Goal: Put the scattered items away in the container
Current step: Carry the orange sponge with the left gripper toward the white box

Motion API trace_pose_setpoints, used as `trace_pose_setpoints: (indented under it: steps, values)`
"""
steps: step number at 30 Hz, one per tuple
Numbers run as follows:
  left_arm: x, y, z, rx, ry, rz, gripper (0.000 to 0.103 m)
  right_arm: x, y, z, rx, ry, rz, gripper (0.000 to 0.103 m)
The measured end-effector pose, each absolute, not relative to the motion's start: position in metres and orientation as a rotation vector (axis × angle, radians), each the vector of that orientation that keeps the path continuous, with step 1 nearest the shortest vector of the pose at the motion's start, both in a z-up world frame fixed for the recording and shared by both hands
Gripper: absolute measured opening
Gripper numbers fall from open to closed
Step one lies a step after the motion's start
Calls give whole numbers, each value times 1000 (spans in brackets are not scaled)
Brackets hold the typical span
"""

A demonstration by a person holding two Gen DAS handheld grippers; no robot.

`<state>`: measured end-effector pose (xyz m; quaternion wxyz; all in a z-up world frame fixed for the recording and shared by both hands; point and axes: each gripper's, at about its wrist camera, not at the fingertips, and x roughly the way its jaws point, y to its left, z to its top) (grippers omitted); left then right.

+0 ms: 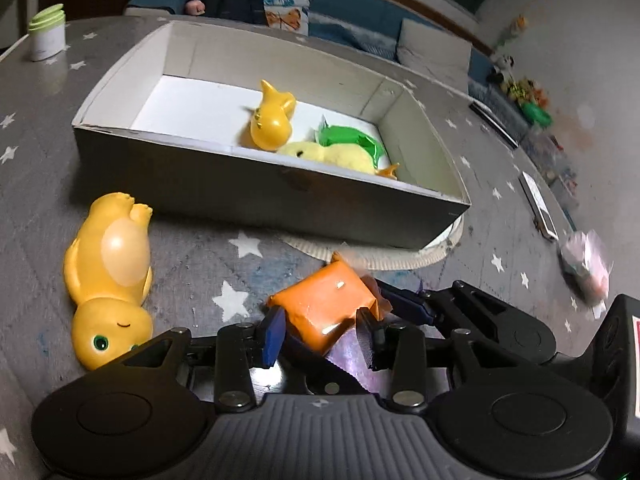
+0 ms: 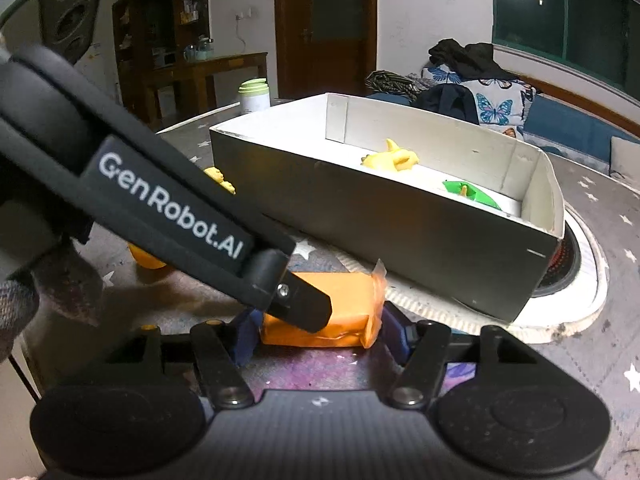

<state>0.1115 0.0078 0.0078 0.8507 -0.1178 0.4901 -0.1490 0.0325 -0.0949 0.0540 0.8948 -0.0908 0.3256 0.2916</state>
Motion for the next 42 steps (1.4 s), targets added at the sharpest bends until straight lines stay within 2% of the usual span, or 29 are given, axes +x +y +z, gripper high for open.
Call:
trace_pose_setpoints:
  steps: [5,12,14,19,27,38,42]
  values:
    - [118,9,12,-182,1047,-390,42,34,-96,54,-180,671,612,65]
    - [111,-1,21,48,926,-501,42,41,-101,55,-162,676,633,65]
    - [114,-5,17,94,927,-549,42,42,-101,56,-167,673,638,70]
    - [126,-8,16,132,962,-641,42,37,-104,56,-173,670,646,73]
    - [121,-27,11,315,928,-647,43,32,-99,53,-196,664,641,71]
    - [135,-20,1,227,971,-655,49,36,-100,54,-200,655,628,62]
    - [133,-16,1,177,969,-665,45,35,-101,57,-208,642,619,60]
